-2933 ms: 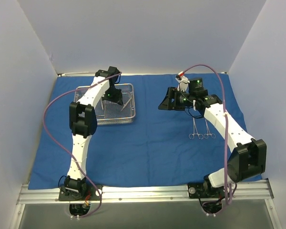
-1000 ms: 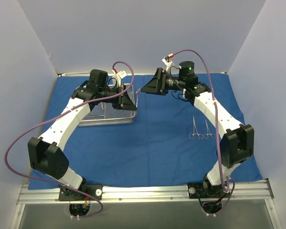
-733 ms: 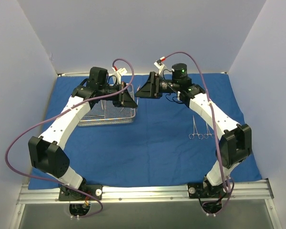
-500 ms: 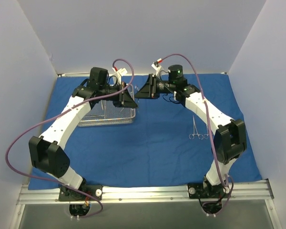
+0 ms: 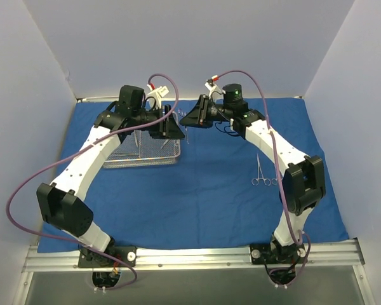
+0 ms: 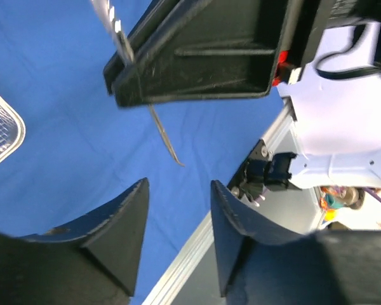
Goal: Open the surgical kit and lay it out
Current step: Place the medical item in the surgical kit.
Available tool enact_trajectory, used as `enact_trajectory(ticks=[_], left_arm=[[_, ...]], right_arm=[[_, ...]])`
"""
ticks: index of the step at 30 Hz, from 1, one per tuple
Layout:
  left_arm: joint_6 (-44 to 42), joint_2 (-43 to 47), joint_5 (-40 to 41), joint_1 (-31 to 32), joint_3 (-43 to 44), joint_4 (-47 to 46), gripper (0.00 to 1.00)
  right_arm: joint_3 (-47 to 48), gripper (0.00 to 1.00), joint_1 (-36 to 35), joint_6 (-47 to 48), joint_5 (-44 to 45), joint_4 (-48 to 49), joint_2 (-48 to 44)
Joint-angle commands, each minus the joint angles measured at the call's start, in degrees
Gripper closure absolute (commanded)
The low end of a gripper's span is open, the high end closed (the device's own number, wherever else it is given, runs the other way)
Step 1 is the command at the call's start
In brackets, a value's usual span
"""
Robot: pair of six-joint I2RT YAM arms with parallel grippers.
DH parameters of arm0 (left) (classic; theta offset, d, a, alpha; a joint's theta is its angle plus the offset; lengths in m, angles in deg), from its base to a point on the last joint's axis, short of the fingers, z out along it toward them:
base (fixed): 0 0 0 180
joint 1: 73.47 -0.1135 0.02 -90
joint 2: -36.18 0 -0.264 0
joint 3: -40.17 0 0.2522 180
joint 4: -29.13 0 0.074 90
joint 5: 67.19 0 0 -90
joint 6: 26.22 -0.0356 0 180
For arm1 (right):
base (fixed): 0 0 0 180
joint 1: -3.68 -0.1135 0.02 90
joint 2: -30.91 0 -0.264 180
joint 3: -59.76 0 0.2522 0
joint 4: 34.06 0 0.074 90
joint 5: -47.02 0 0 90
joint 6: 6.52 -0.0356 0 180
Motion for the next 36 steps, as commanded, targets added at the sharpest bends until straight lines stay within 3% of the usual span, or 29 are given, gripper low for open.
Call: enact_trajectory(ticks=[1, 8, 20, 24, 25, 30, 36], left_arm=[[0.69, 1.42, 3.79, 0.9, 1.89, -1.66, 0.47], [1.4, -1.83, 7.03, 4.85, 4.69, -1.84, 0.46], [2.8, -5.0, 8.88, 6.26, 6.02, -3.16, 0.48], [2.63, -5.08, 9.85, 6.27, 5.66, -2.64, 0.57], [2.37, -5.52, 10.28, 6.18, 6.18, -2.03, 0.64], [3.33, -6.4, 10.37, 6.09, 7.07, -1.23, 0.82], [3.95, -6.05, 10.11, 6.0, 7.16, -2.02, 0.72]], right_arm=[[6.46, 1.0, 0.06, 2.37, 7.77, -6.8, -3.14], [8.58, 1.0, -0.38, 1.32, 14.55, -12.01, -4.11], [6.12, 1.0, -0.65, 0.53, 15.79, -12.28, -6.39], [5.68, 1.0, -0.82, -0.52, 15.53, -11.66, -7.09], [5.59, 1.0, -0.82, -0.7, 15.53, -11.58, -7.27], [5.33, 1.0, -1.52, -1.14, 15.7, -11.66, -7.62], [5.24, 1.0, -1.88, -1.05, 16.14, -12.01, -8.24]])
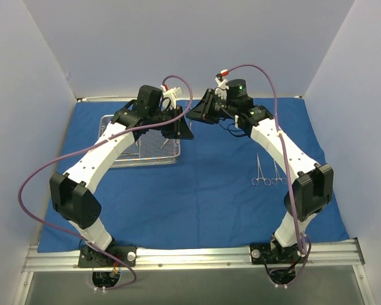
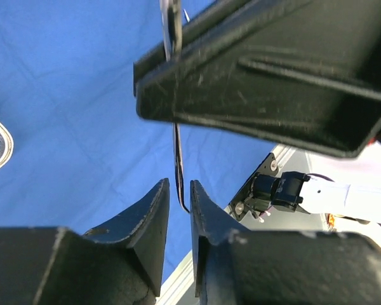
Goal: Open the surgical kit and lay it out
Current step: Place the medical item in the surgical kit.
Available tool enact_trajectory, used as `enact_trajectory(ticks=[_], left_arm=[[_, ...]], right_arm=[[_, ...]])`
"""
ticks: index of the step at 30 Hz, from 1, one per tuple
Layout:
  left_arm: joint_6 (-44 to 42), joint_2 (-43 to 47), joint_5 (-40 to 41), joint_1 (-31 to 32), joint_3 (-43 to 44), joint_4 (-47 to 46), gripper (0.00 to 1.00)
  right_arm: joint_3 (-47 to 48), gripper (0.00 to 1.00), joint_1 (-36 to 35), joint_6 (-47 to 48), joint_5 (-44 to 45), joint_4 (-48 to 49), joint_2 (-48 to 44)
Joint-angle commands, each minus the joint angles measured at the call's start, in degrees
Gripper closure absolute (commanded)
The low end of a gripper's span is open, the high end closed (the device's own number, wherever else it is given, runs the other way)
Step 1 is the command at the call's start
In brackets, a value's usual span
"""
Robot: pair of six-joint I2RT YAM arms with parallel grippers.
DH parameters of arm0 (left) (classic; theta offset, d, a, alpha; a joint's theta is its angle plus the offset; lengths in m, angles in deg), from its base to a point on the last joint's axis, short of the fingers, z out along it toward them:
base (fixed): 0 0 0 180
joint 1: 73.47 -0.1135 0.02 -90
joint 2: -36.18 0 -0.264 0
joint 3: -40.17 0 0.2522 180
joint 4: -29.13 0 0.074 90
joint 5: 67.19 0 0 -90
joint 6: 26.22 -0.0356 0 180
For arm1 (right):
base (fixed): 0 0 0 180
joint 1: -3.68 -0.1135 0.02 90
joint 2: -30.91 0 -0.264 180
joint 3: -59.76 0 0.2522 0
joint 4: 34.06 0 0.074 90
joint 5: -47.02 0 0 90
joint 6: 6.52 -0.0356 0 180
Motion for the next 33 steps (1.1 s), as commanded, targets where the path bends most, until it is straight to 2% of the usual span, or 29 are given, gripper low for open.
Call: enact_trajectory(ticks=[1, 4, 6, 7, 8, 11, 12, 13, 14, 16, 20, 22, 23, 26, 27, 29, 30, 33], left_arm=[[0.27, -0.39, 0.95, -0.25, 2.68, -1.28, 0.72], [1.07, -0.83, 0.34, -0.34, 2.76, -1.8, 0.78], [1.5, -0.74, 0.25, -0.51, 2.77, -1.72, 0.88], [1.68, -0.66, -0.19, -0.86, 2.42, -1.63, 0.98], [1.94, -0.39, -0.45, -1.04, 2.33, -1.19, 0.98], [2.56, 0.66, -1.94, -2.53, 1.36, 0.99, 0.98], [2.3, 1.19, -2.56, -3.06, 1.1, 1.79, 0.98], [2.04, 2.06, -3.35, -4.19, 0.4, 2.49, 0.98], [1.86, 2.5, -4.92, -4.99, 0.22, 5.03, 0.98], [1.86, 3.73, -7.3, -6.4, -0.48, 7.33, 0.98], [1.33, 6.11, -12.13, -7.98, -2.06, 14.44, 0.98], [0.98, 8.21, -13.64, -7.98, -2.42, 17.69, 0.98], [1.68, 9.27, -14.42, -7.81, -3.03, 17.97, 0.98], [3.96, 14.1, -16.89, -6.84, -6.11, 18.58, 0.98], [3.97, 15.24, -17.76, -6.67, -7.85, 19.11, 0.98], [2.49, 18.15, -19.52, -6.67, -9.36, 22.52, 0.98], [1.95, 18.94, -20.22, -6.67, -10.32, 23.59, 0.98], [4.66, 23.41, -23.3, -6.49, -16.38, 22.64, 0.98]], right_arm=[[0.17, 1.0, -1.07, -0.62, -0.23, 0.86, -4.11], [0.26, 1.0, -1.42, -0.26, 0.04, 0.33, -4.28], [0.17, 1.0, -1.42, -0.09, -0.05, 0.24, -4.55], [0.17, 1.0, -1.42, 0.17, -0.05, 0.24, -4.63], [0.34, 1.0, -1.42, 0.52, -0.05, -0.1, -4.72], [1.75, 0.78, -1.07, 3.42, 0.91, -3.79, -4.63], [2.19, 0.63, -0.55, 4.38, 0.91, -5.63, -4.81], [2.45, 0.56, -0.2, 6.48, 1.61, -6.86, -4.9], [2.54, 0.43, 0.07, 7.98, 2.58, -8.35, -5.16], [2.89, 0.38, 0.25, 13.32, 5.12, -11.87, -6.04], [2.46, 0.33, -0.19, 22.55, 8.21, -16.01, -8.58], [-1.12, 0.36, -1.68, 26.7, 8.38, -14.27, -12.53], [-3.06, 0.44, -2.47, 32.29, 8.04, -12.87, -14.2], [-10.43, 0.44, -8.44, 42.16, 11.78, -8.99, -21.49], [-11.6, 0.47, -9.41, 49.76, 11.46, -9.25, -24.38], [-13.97, 0.5, -11.61, 58.93, 8.84, -10.74, -26.95], [-14.33, 0.5, -12.31, 68.37, 7.26, -12.92, -28.96], [-14.86, 0.42, -14.95, 75.65, 7.77, -13.9, -30.74]])
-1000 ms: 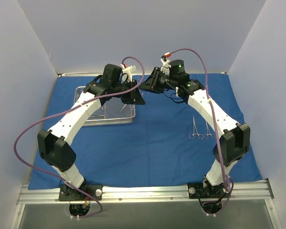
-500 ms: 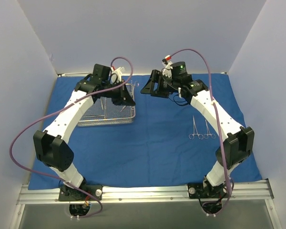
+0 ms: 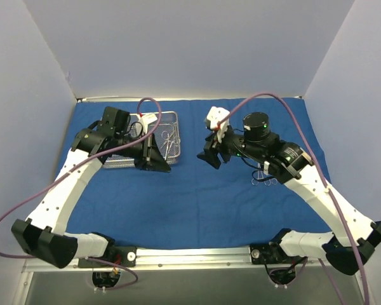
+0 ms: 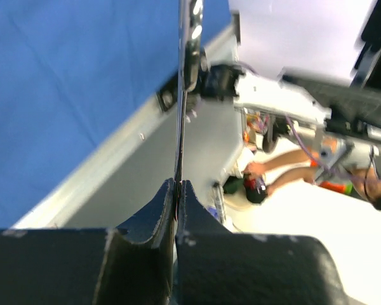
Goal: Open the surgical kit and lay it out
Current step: Place the medical item in the surgical kit.
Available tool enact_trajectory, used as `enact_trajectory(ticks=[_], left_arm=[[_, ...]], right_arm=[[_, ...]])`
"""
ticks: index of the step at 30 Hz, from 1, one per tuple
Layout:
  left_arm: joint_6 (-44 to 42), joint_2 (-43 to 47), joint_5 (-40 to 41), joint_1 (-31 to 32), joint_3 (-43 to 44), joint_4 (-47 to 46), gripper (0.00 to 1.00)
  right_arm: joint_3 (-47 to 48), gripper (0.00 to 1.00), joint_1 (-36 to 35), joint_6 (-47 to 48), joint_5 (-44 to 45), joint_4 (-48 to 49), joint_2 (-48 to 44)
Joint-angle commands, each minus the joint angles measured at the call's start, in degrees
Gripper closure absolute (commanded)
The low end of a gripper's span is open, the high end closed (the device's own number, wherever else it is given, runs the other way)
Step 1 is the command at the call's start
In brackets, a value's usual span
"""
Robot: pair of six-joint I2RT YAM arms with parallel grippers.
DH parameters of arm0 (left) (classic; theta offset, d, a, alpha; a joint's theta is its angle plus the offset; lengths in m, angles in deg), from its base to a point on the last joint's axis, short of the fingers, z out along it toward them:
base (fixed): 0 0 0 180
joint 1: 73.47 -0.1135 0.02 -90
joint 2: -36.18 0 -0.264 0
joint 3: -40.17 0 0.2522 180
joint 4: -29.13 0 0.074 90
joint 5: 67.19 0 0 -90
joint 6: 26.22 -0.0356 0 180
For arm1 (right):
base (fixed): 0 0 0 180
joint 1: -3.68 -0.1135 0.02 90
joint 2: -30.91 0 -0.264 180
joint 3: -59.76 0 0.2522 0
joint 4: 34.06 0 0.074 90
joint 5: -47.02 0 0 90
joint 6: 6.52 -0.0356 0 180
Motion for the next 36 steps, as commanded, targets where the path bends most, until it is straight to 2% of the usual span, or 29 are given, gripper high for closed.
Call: enact_trajectory(ticks=[1, 3, 4, 8, 16, 20, 26, 36], left_arm=[[2.41, 5.19, -5.49, 0.61, -6.22, 1.43, 0.98], [4.79, 6.96, -6.37, 1.49, -7.65, 0.64, 0.98], [5.15, 8.36, -6.2, 2.1, -8.17, 0.46, 0.98], [6.38, 11.01, -5.5, 3.43, -11.95, 0.64, 0.98], [5.59, 13.29, -5.76, 4.75, -14.33, 2.21, 0.98], [5.15, 13.3, -6.02, 5.54, -15.56, 2.21, 0.98], [4.01, 12.59, -6.29, 6.85, -15.04, 3.7, 0.98], [5.23, 13.47, -5.32, 9.58, -14.95, 5.29, 0.98]], right_arm=[[-0.07, 0.4, -1.4, 21.34, -0.29, -1.84, -1.08], [3.87, 0.35, -2.55, 25.75, -3.52, -6.73, 1.02], [5.29, 0.35, -3.42, 32.3, -3.9, -8.77, 1.99], [11.27, 0.36, -9.48, 42.44, -2.41, -16.6, 6.74], [18.3, 0.44, -23.27, 48.62, -1.35, -23.37, 14.39], [19.72, 0.54, -27.5, 50.2, 1.54, -24.79, 15.27], [16.91, 0.62, -28.22, 53.54, 4.18, -24.26, 14.39], [13.65, 0.64, -28.21, 55.83, 5.15, -22.86, 14.04]])
